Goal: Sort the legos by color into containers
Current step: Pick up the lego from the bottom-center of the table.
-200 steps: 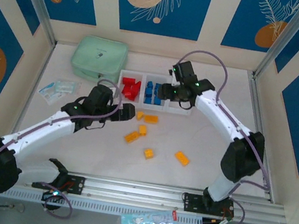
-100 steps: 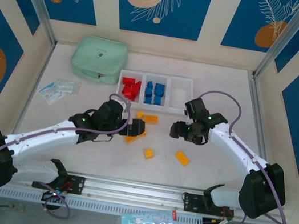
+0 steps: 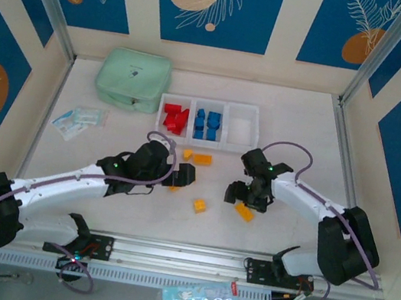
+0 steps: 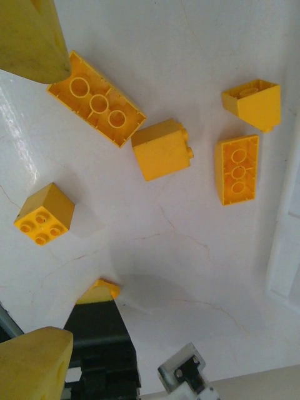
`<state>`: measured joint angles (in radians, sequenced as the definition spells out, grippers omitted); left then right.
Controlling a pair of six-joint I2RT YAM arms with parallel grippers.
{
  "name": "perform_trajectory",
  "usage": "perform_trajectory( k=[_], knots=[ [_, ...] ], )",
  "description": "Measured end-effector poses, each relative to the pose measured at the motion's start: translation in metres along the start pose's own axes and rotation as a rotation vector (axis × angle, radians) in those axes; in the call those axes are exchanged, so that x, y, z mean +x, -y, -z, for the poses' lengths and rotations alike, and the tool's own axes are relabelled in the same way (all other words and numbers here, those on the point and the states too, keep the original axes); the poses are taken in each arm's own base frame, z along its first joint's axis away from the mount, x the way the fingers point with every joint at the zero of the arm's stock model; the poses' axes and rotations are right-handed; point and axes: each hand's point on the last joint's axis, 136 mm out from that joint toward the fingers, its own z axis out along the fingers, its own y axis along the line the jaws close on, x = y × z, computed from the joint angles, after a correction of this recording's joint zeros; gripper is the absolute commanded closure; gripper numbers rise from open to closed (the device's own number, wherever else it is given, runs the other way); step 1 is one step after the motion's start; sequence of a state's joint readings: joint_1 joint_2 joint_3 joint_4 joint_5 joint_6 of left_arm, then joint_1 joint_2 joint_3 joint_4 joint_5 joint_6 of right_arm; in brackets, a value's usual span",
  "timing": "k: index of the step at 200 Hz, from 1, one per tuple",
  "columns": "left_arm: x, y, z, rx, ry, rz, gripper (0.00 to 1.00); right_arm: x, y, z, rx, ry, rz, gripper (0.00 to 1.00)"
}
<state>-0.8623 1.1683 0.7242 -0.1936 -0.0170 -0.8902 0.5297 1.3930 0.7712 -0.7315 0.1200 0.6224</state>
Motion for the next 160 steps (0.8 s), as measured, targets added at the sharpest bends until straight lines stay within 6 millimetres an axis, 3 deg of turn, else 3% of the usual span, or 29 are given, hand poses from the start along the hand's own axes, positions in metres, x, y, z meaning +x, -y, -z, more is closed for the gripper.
perform_trajectory(
  k=[72, 160],
  knots=[
    [0.0, -0.004, -0.002, -0.019, 0.003, -0.001, 0.01, 0.021, -0.008, -0.013, 0.069, -0.027, 0.067, 0.23],
    [0.0, -0.006, -0.001, -0.03, 0.004, -0.001, 0.01, 0.037, 0.002, -0.023, 0.191, -0.057, 0.076, 0.53]
  ],
)
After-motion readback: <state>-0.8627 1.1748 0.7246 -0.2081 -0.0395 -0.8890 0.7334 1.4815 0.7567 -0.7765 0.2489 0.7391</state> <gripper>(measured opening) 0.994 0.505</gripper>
